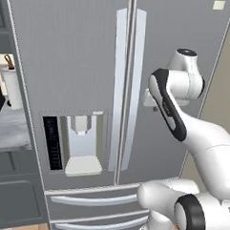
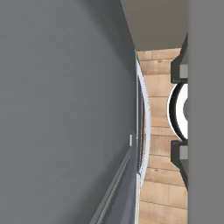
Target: Take the cake and donut from the fridge and place them on the empty tray on the dining counter.
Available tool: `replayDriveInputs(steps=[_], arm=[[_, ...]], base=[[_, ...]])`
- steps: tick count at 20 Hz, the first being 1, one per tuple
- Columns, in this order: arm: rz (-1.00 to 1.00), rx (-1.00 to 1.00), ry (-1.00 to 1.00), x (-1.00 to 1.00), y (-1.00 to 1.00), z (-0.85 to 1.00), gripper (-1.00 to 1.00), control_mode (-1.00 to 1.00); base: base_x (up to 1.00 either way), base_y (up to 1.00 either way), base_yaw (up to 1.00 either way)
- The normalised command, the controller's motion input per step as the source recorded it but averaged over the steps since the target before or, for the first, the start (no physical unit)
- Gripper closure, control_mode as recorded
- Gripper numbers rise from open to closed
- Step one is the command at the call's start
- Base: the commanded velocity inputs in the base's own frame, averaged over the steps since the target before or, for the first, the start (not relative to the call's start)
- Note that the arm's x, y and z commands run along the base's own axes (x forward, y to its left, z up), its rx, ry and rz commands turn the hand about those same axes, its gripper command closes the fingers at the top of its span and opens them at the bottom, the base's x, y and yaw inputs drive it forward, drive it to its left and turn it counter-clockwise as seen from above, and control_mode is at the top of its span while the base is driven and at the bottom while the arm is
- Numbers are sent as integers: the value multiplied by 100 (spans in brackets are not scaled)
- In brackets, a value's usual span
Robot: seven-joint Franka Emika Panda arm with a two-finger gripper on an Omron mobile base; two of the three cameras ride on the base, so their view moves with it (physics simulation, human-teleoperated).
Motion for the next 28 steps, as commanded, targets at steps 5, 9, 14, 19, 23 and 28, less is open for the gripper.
replayDriveInputs(steps=[5,9,14,19,23,28], arm=[[0,0,-14,-54,-1,-2,-100,-100],[0,-5,-45,-100,0,-20,-100,-100],[0,-5,-43,-78,6,-35,-100,-100],[0,0,-33,-43,0,-28,-100,-100],[0,0,-20,-27,0,-13,-100,-100],[0,0,0,0,0,0,-100,100]], base=[[0,0,0],[0,0,0],[0,0,0],[0,0,0],[0,0,0],[-4,0,0]])
